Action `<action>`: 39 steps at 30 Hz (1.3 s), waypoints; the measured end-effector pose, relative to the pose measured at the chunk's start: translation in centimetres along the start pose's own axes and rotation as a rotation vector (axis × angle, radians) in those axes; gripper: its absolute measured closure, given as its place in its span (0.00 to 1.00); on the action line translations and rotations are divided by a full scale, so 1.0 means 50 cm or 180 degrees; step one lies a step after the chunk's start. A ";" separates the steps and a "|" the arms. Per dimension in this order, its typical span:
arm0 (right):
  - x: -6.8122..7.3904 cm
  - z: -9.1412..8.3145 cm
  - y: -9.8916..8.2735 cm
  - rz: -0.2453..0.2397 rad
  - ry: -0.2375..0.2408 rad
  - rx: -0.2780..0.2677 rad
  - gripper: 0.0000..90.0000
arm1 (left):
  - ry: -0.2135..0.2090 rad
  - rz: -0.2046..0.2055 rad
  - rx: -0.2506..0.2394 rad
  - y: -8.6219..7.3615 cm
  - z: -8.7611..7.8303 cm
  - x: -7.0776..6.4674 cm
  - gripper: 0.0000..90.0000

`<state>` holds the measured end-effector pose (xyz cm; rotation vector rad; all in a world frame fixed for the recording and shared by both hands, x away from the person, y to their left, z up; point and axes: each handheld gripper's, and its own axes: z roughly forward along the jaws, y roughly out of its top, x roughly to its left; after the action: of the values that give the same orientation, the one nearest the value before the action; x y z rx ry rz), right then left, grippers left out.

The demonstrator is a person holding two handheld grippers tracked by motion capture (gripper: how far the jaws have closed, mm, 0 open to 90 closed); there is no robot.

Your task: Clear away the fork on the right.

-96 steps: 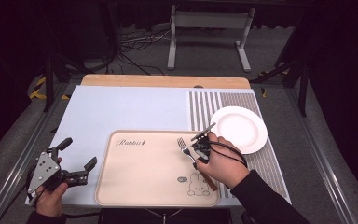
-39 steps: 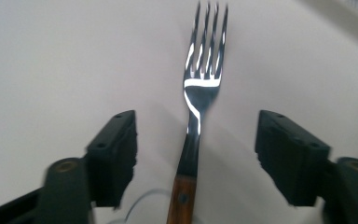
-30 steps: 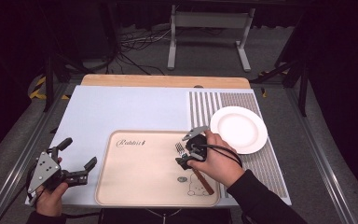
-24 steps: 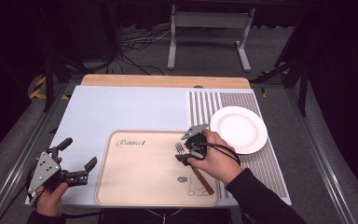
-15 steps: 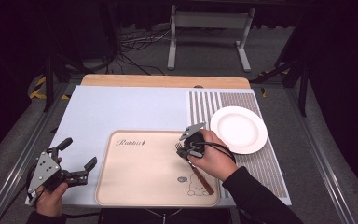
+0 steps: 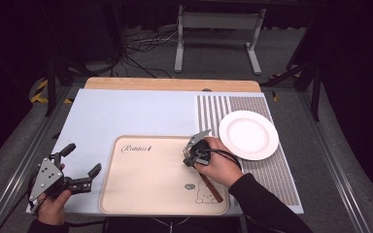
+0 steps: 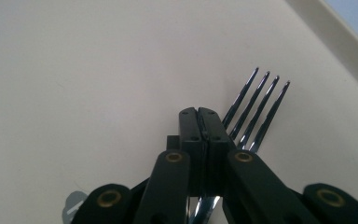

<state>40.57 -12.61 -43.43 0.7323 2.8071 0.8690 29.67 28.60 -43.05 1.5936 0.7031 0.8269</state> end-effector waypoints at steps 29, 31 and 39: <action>-0.033 -0.011 -0.012 0.0152 -0.0253 0.0075 1.00 | -0.0006 0.0005 0.0003 0.000 0.000 0.000 0.01; -0.035 -0.012 -0.013 0.0156 -0.0265 0.0082 1.00 | 0.0000 0.0009 0.0000 0.000 0.000 -0.001 0.01; -0.052 -0.022 -0.023 0.0254 -0.0372 0.0114 1.00 | 0.0001 0.0005 -0.0003 0.000 0.000 0.000 0.01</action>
<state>42.10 -15.27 -43.24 0.8759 2.7136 0.7630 29.65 28.60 -43.04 1.5933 0.7017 0.8286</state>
